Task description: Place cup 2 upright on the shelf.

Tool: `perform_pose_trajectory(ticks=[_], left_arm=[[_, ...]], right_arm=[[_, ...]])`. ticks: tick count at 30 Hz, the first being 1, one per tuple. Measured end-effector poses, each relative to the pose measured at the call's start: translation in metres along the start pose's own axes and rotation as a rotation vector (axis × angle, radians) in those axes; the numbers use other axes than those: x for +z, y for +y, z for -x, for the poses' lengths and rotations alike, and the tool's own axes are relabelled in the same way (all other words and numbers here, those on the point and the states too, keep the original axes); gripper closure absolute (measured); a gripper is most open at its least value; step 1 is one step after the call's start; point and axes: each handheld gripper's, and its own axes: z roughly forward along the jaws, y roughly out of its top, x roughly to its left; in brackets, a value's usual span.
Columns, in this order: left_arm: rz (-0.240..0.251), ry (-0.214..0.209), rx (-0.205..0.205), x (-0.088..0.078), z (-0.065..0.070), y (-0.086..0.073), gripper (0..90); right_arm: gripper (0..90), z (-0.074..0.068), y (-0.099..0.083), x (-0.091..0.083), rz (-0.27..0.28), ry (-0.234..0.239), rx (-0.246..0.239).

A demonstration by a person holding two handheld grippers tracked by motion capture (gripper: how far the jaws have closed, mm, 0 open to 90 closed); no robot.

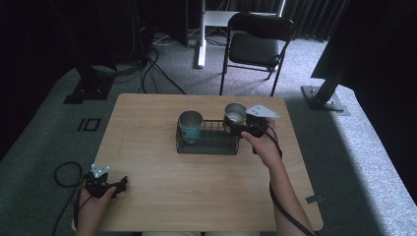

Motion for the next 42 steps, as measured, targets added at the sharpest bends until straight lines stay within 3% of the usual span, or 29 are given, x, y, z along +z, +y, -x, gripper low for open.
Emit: perform_pose_trajectory(ticks=[10,19,28,42], left_arm=[[0.000,0.000,0.000,0.000,0.000,0.000,8.4],[0.000,0.000,0.000,0.000,0.000,0.000,8.4],[0.000,0.000,0.000,0.000,0.000,0.000,8.4],[0.000,0.000,0.000,0.000,0.000,0.000,8.4]], right_arm=[[18.1,-0.009,-0.005,0.018,-0.029,0.087,-0.049],[18.2,-0.012,-0.014,0.031,-0.070,0.103,-0.077],[18.2,-0.020,-0.021,0.045,-0.094,0.118,-0.076],[18.2,-0.022,-0.033,0.055,-0.134,0.119,-0.072]])
